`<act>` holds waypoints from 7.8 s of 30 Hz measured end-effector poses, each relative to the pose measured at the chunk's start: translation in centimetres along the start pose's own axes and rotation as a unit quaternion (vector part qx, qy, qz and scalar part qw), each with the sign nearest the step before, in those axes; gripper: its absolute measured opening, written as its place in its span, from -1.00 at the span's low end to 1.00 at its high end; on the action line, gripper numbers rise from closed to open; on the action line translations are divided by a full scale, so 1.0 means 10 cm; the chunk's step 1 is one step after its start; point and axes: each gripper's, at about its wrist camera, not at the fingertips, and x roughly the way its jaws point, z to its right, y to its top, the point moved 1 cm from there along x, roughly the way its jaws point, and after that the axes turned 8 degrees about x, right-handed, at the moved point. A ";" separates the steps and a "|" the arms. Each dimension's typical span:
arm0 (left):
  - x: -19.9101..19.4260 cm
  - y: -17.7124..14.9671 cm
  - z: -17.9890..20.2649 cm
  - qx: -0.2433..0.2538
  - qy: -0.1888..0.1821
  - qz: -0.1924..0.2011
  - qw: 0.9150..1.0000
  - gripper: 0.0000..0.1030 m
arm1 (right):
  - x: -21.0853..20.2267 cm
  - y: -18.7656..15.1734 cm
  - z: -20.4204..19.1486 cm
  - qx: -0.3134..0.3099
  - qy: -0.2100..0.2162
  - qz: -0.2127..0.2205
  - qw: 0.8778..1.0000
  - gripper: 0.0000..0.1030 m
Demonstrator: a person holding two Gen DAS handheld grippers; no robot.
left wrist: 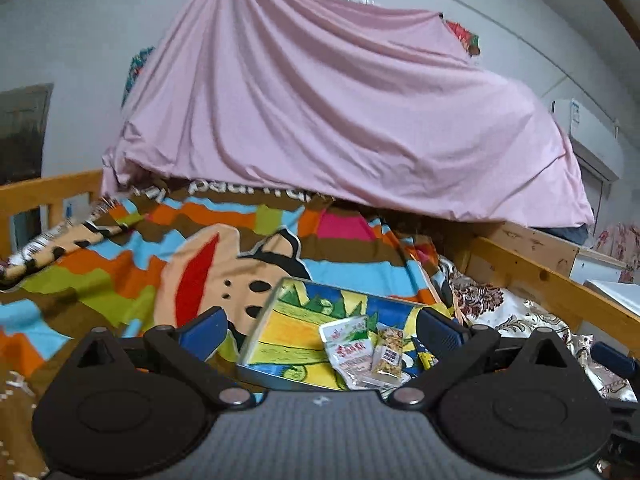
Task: Organize snacks
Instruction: 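Lift both tools up and away from the tray, then move both tools down toward the loose snacks beside the tray, then grasp the mandarin orange with the left tool while the right tool grasps the dark stick snack, then carry the orange and dark stick snack over the tray with both tools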
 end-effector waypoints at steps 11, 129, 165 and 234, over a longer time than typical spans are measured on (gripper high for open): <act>-0.39 -0.36 -0.29 -0.058 0.002 -0.034 0.998 0.99 | -0.62 -0.20 -0.15 -0.008 -0.004 0.005 1.000 0.99; 1.84 -1.34 -0.97 -0.056 -0.145 -0.180 0.971 -0.14 | 1.60 -1.30 -0.64 0.029 0.025 -0.225 0.973 0.68; 1.27 -1.37 -0.70 -0.053 -0.105 -0.212 0.970 -0.32 | 1.34 -1.22 -0.58 0.077 0.034 -0.266 0.960 0.25; 0.33 -0.89 -0.28 -0.040 -0.099 -0.118 0.987 -0.32 | 0.35 -0.47 -0.65 -0.038 0.038 -0.102 0.993 -0.74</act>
